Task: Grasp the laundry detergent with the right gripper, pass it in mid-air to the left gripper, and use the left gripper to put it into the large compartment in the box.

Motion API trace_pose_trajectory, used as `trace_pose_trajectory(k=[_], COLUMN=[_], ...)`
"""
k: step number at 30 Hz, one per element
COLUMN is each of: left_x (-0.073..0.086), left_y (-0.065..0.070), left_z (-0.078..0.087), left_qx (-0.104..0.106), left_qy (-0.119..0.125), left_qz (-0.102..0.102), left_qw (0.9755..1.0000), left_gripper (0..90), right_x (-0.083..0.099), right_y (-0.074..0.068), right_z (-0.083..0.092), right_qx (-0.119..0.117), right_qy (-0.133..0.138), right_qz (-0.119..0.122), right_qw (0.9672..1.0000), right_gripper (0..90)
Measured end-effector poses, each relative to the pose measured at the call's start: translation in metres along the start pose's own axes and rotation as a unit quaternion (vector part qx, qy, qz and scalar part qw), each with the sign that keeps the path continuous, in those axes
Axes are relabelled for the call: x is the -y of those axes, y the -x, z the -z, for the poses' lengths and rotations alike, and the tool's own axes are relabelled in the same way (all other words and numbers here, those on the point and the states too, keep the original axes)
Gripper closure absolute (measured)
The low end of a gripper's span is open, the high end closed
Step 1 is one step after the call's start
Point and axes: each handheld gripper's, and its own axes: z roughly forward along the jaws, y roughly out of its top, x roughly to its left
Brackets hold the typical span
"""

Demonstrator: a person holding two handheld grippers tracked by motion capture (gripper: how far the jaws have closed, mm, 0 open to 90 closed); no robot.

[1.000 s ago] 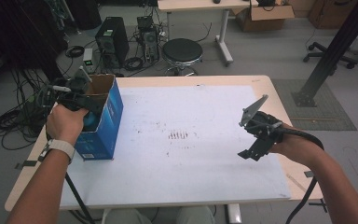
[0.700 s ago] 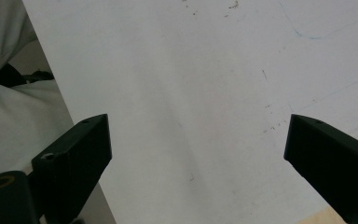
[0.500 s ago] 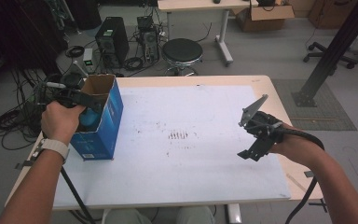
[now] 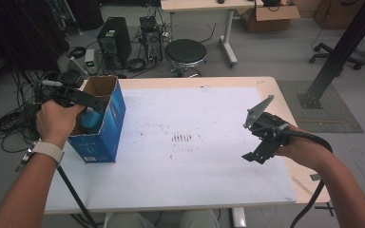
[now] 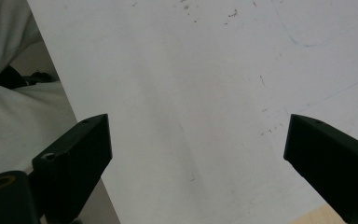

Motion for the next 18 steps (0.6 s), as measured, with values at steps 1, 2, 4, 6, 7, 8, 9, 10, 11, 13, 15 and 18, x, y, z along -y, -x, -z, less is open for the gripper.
trace_pose_trajectory(k=[1, 2, 4, 6, 7, 8, 9, 10, 11, 13, 15, 18], left_x=[0.000, -0.001, -0.001, -0.002, -0.002, -0.003, -0.003, -0.003, -0.004, -0.004, -0.005, -0.006], left_y=[0.001, 0.003, 0.006, 0.009, 0.011, 0.014, 0.016, 0.019, 0.021, 0.027, 0.033, 0.039], left_z=[0.002, 0.005, 0.011, 0.015, 0.017, 0.019, 0.021, 0.023, 0.026, 0.030, 0.034, 0.037], left_qx=[0.002, 0.003, 0.004, 0.003, 0.004, 0.008, 0.014, 0.019, 0.021, 0.021, 0.025, 0.030], left_qy=[0.001, 0.001, 0.003, 0.002, 0.001, 0.001, -0.001, -0.001, -0.005, -0.003, -0.002, -0.002], left_qz=[-0.003, -0.006, -0.013, -0.022, -0.025, -0.027, -0.028, -0.031, -0.040, -0.051, -0.057, -0.066], left_qw=[1.0000, 1.0000, 0.9999, 0.9998, 0.9997, 0.9996, 0.9995, 0.9993, 0.9990, 0.9985, 0.9981, 0.9973], left_gripper=[15.3, 15.3, 15.1, 14.6, 14.4, 13.8, 13.4, 12.8, 12.4, 12.3, 12.1, 11.1], right_x=[0.000, 0.000, -0.001, -0.002, -0.002, -0.002, -0.003, -0.003, -0.003, -0.003, -0.003, -0.003], right_y=[0.000, -0.001, -0.001, -0.002, -0.002, -0.003, -0.003, -0.004, -0.004, -0.004, -0.005, -0.006], right_z=[0.000, 0.001, 0.002, 0.003, 0.004, 0.004, 0.004, 0.005, 0.005, 0.005, 0.006, 0.007], right_qx=[0.000, 0.000, 0.001, 0.002, 0.002, 0.002, 0.002, 0.002, 0.002, 0.003, 0.003, 0.004], right_qy=[-0.001, -0.002, -0.001, 0.000, 0.000, 0.001, 0.001, 0.001, 0.001, 0.002, 0.001, 0.001], right_qz=[0.000, 0.001, 0.001, 0.004, 0.001, 0.001, 0.003, 0.003, 0.003, 0.004, 0.005, 0.004], right_qw=[1.0000, 1.0000, 1.0000, 1.0000, 1.0000, 1.0000, 1.0000, 1.0000, 1.0000, 1.0000, 1.0000, 1.0000], right_gripper=[7.3, 7.3, 7.3, 7.3, 7.3, 7.3, 7.3, 7.3, 7.3, 7.3, 7.3, 7.3])
